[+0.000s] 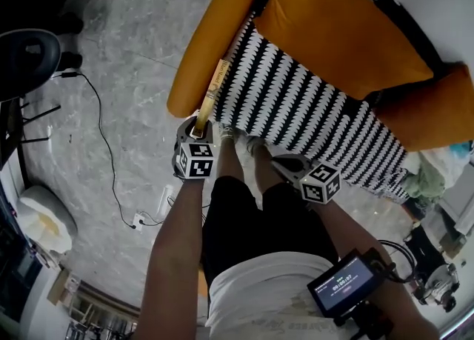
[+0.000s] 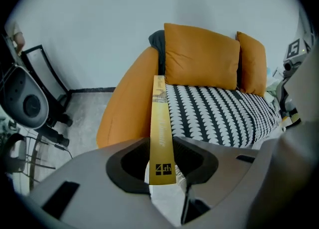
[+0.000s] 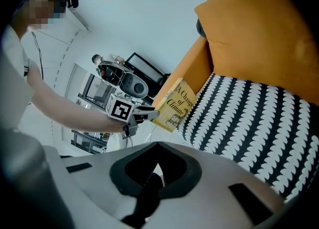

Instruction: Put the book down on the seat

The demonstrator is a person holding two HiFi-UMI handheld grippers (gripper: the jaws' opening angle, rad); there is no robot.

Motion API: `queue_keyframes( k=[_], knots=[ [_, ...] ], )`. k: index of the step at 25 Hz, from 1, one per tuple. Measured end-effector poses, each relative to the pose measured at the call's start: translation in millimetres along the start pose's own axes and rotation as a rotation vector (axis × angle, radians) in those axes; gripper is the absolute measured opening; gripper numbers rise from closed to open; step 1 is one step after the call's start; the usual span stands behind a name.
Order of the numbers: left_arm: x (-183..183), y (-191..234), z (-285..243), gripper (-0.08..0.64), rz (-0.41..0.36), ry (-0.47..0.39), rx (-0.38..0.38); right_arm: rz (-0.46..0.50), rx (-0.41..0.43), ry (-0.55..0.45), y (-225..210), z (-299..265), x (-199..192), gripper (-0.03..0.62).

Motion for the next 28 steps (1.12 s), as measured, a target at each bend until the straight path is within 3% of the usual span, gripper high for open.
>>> queue_keyframes(
  k=[4, 14, 28],
  knots=[
    [-18.8, -0.4, -13.2, 0.15, 0.032, 0.071, 0.026, -0.008, -0.003, 0.016, -1.4, -0.7, -5.2, 0.014],
    [-22.6, 11.8, -17.6, 0.166, 0.053, 0.052, 0.07, -0.017, -0.031, 0.047, -7.5, 2.9, -10.5, 0.014],
    [-15.6, 16.5, -9.2, 0.19, -0.014, 0.067, 0.075, -0.024, -0.02, 0.007, -9.3, -2.0, 5.1, 0.014]
  ],
)
Point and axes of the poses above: the fingertips, and each gripper's own axes: z backward along the fingers, y to its left, x out of its top, the point moved 10 cm from there along z, backward along the fingers, and after that the axes turned 11 degrees about -y, right-handed, at the moved point
